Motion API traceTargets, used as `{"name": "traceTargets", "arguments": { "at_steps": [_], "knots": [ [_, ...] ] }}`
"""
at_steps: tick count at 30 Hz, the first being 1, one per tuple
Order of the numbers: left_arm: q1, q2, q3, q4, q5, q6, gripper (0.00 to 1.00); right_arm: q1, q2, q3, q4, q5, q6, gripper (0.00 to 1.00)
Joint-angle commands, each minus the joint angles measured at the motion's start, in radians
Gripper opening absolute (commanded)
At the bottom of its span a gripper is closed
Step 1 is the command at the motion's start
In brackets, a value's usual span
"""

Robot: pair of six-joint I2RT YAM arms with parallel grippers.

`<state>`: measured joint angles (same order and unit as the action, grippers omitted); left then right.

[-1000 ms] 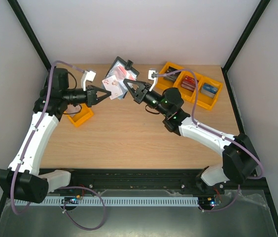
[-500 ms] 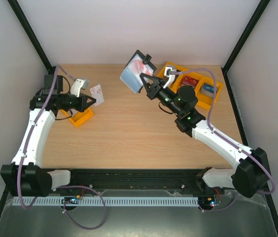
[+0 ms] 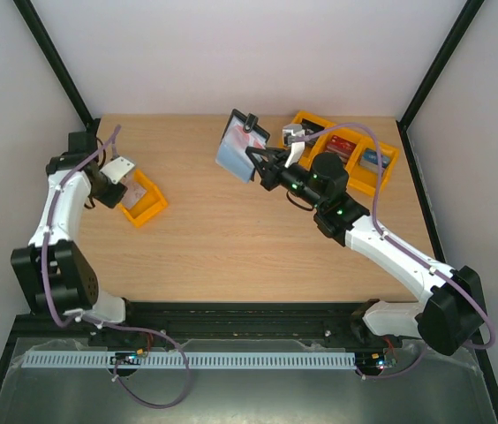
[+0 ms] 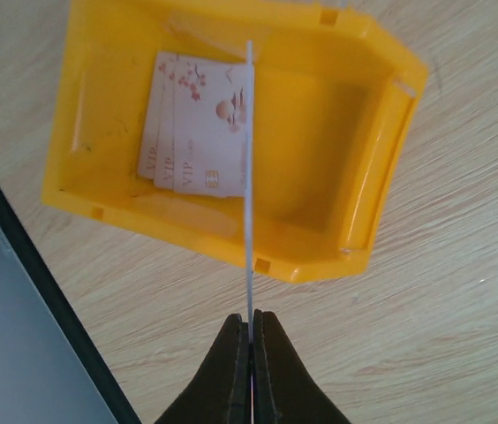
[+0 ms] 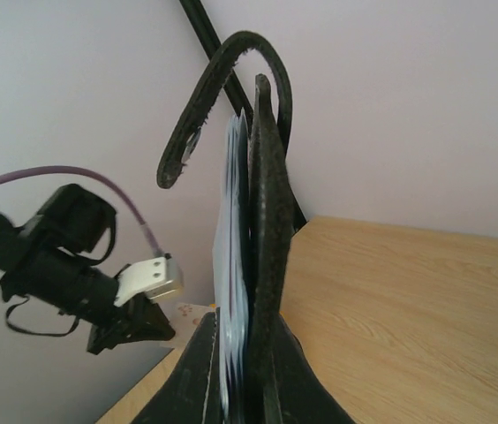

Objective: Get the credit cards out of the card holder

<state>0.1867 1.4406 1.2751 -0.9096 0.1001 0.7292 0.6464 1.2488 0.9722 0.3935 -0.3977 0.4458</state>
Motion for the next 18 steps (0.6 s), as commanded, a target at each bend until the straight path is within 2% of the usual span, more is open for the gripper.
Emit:
{"name": "traceTargets", "arguments": {
  "at_steps": [1,12,18],
  "knots": [
    [0.007,0.092,0.051,-0.048,-0.049,0.059,0.02,0.001,-0.014,0.001,0.013,-0.038,-0.053,0.02],
    [0.008,0.296,0.204,-0.057,-0.017,0.061,0.02,0.001,0.001,-0.002,0.014,-0.048,-0.077,0.02],
    [0.007,0.361,0.211,-0.110,-0.047,0.071,0.02,0.001,-0.001,-0.004,0.002,-0.052,-0.089,0.02]
  ]
}}
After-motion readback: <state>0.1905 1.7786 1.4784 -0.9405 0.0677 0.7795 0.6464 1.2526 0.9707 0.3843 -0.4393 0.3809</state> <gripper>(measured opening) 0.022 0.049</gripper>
